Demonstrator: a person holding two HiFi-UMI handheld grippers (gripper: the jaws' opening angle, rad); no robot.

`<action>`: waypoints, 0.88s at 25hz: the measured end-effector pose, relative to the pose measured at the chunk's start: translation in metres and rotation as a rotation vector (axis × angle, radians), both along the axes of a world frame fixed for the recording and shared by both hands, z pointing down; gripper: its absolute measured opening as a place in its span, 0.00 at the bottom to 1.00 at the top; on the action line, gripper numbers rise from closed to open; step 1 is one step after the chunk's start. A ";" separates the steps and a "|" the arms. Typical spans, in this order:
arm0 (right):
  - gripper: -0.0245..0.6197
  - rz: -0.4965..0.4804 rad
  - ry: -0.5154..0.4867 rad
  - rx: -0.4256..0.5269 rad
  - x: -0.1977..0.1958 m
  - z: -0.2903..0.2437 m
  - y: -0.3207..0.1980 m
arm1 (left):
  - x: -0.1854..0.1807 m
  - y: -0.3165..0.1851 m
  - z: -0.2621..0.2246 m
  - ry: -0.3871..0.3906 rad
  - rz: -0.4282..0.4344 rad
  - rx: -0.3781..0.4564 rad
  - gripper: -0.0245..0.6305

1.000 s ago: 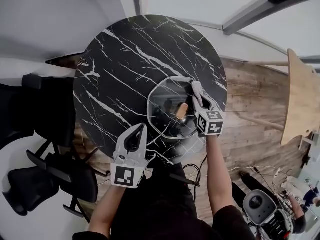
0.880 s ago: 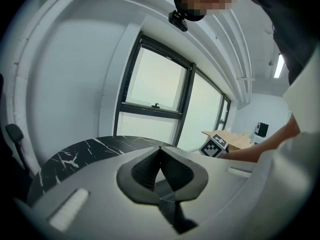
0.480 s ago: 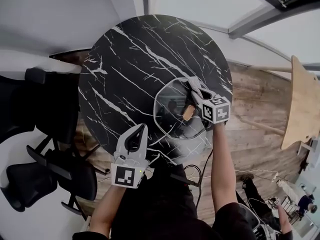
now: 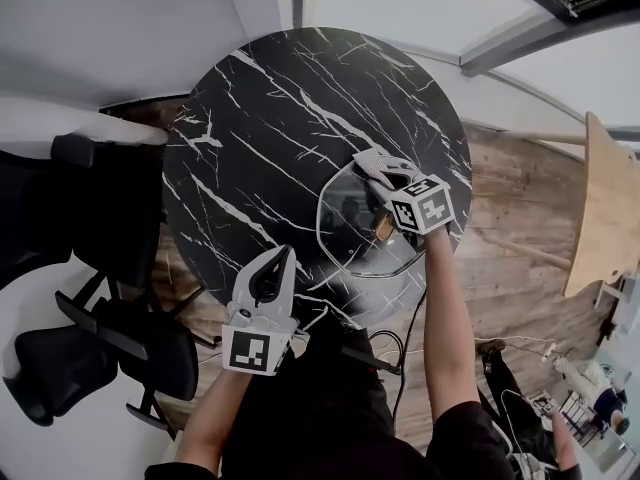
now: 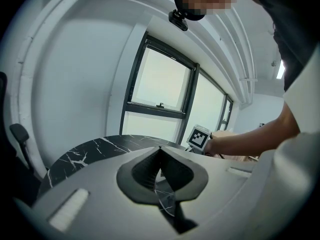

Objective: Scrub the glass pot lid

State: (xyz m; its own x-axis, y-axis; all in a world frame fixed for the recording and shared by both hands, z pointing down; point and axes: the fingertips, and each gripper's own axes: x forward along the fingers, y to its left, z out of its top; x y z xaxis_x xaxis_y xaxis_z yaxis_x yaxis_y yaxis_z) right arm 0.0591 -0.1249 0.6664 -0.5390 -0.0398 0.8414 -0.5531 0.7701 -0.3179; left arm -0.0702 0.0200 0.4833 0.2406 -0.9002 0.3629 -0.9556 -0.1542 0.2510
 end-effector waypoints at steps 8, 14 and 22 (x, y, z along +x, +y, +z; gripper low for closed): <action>0.16 -0.113 0.083 0.076 -0.021 0.006 0.018 | -0.018 0.006 0.003 0.009 0.015 -0.006 0.04; 0.16 -0.172 0.165 0.121 -0.033 0.002 0.041 | -0.032 0.010 0.006 0.009 0.050 -0.008 0.04; 0.16 -0.316 0.277 0.140 -0.043 0.002 0.062 | -0.045 0.014 0.009 0.017 0.089 -0.008 0.04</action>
